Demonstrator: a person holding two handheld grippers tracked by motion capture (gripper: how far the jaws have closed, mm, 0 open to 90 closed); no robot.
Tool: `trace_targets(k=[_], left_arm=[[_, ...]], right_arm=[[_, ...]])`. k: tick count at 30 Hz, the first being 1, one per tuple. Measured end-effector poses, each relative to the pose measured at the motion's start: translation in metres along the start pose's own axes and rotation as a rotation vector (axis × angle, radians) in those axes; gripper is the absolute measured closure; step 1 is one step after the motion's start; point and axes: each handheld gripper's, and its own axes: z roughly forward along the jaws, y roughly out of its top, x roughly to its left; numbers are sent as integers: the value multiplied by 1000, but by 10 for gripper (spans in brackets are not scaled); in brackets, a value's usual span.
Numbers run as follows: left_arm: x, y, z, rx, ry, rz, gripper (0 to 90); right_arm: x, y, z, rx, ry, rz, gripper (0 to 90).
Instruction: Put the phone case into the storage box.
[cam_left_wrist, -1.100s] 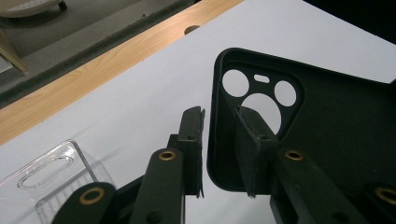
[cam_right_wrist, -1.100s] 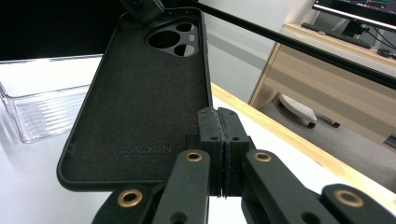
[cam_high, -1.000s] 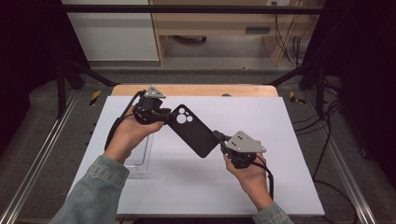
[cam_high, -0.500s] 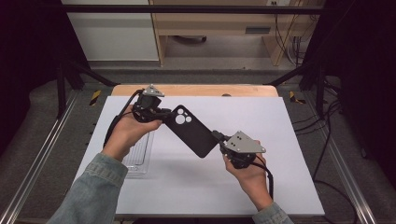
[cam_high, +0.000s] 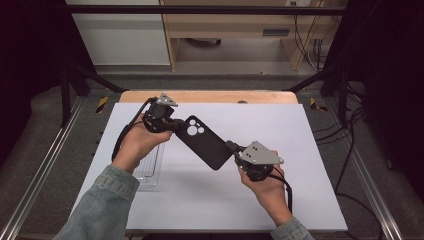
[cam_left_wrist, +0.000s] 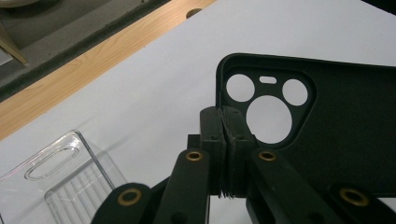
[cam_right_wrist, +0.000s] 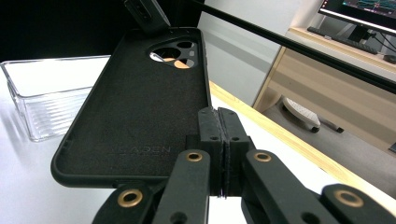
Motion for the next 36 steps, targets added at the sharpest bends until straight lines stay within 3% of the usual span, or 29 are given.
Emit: trace_targets(k=[8,13,15,17,36], left_arm=[[-4,0,-1,-11,35,36,888],[-8,2,-5,-19,79,87,891],[-13,4,-7,-12,111,125,891],[-14,4,-8,-8,120,137,892],[-14,5,-16,-7,154,179,893]], right_arm=[[-1,0,1,9,23,22,899],[-3,0,4,24,53,64,895],[-3,0,5,29,61,73,894],[-3,0,6,31,60,71,894],[-2,0,15,41,119,122,877]])
